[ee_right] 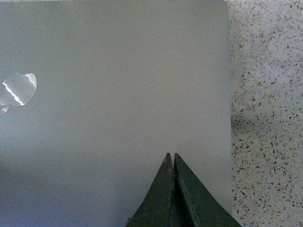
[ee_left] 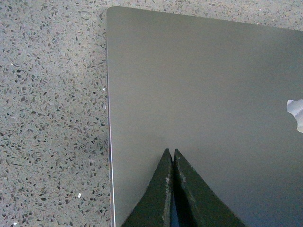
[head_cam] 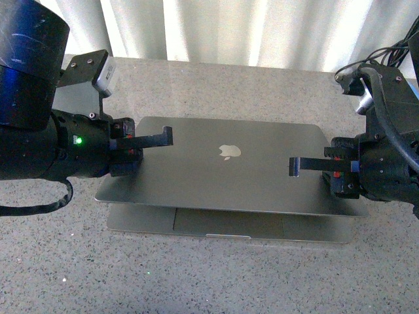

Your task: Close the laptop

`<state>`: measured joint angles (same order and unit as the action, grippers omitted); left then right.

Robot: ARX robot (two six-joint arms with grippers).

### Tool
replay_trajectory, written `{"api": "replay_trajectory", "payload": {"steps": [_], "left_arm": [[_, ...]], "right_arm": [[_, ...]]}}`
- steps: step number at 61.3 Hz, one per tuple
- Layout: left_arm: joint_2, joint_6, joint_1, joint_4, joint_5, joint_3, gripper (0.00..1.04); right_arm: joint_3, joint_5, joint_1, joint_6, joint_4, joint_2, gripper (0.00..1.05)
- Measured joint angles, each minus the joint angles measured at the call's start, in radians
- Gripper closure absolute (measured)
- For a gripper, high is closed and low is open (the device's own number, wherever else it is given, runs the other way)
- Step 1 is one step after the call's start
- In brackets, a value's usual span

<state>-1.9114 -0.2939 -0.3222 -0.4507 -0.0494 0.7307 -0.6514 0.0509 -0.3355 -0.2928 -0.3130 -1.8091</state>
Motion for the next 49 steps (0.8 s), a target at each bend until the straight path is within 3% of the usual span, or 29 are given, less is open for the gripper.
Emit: {"api": "replay_trajectory", "payload": {"steps": [49], "left_arm": [[-0.043,-0.005,0.000,-0.031,-0.007,-0.005,1.01]], "right_arm": [[0.006,-0.008,-0.001,-0.019,-0.037,-0.057,1.04]]}}
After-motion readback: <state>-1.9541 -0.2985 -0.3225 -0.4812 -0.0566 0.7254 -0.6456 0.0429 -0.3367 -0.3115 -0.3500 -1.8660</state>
